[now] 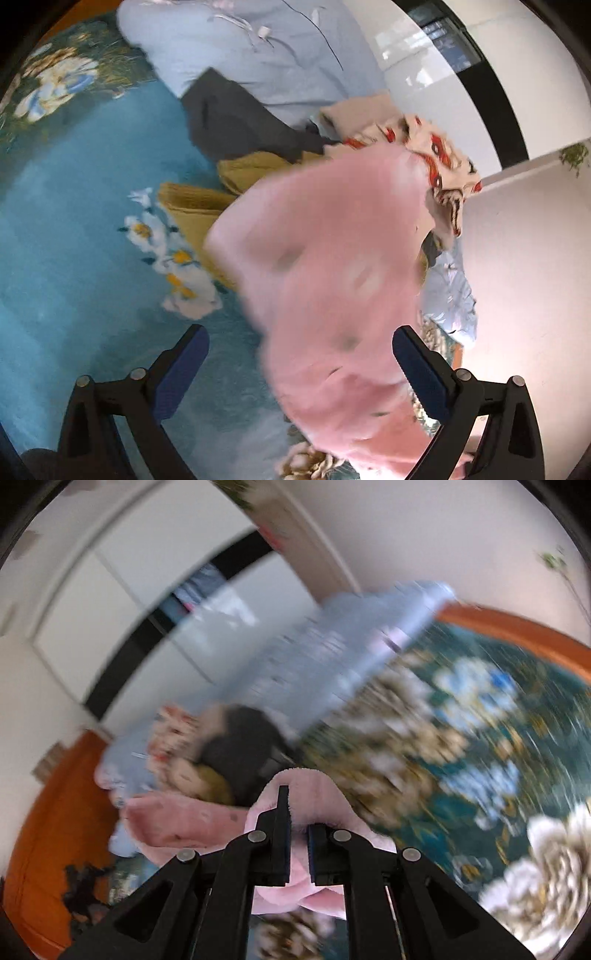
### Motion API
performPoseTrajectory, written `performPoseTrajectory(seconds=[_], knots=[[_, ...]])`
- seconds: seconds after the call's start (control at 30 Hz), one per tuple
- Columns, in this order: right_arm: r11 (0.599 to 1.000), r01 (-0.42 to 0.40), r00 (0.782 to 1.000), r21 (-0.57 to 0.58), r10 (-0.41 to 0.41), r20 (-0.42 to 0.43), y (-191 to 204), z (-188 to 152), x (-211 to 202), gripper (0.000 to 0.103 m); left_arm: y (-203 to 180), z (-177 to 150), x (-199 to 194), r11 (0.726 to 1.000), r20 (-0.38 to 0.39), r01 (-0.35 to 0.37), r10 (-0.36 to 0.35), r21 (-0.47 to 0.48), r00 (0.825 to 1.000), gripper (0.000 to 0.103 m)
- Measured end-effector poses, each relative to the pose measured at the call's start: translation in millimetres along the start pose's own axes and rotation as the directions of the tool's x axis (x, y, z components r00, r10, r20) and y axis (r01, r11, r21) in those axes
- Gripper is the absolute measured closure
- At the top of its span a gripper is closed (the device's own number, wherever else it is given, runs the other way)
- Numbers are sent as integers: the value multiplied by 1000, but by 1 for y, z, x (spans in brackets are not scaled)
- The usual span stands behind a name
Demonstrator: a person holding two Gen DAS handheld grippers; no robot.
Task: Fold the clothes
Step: 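Grasp the pink garment with the left gripper while the right gripper holds it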
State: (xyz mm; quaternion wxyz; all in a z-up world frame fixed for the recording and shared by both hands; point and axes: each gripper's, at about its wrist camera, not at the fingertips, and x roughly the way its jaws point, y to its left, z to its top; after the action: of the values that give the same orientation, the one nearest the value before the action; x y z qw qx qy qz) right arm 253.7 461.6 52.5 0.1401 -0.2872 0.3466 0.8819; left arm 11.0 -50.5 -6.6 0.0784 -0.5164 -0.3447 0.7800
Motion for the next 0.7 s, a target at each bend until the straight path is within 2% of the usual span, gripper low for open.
performPoseTrajectory(seconds=[0.07, 0.13, 0.23, 0.3, 0.4, 0.57, 0.7], knots=[[999, 45, 998, 15, -45, -38, -21, -10, 3, 96, -19, 2, 11, 999, -12, -20, 20, 30, 1000, 3], [998, 63, 997, 21, -62, -53, -25, -9, 6, 96, -35, 8, 21, 995, -26, -72, 74, 62, 997, 3], [997, 75, 995, 22, -73, -62, -38, -4, 15, 96, -31, 6, 34, 992, -51, -125, 125, 16, 991, 9], [996, 81, 995, 22, -80, -67, -41, 0, 16, 96, -13, -4, 33, 991, -68, -133, 132, -18, 989, 13], [995, 99, 992, 24, -97, -79, -45, 1, 20, 96, 13, -22, 20, 990, -73, -134, 131, -37, 989, 14], [993, 117, 988, 19, -114, -101, -47, 1, 34, 96, 40, -25, 2, 977, -23, -211, 211, -29, 977, 14], [994, 109, 988, 4, -108, -111, -39, 2, 45, 96, 26, -22, 14, 966, -13, -250, 252, 69, 968, 14]])
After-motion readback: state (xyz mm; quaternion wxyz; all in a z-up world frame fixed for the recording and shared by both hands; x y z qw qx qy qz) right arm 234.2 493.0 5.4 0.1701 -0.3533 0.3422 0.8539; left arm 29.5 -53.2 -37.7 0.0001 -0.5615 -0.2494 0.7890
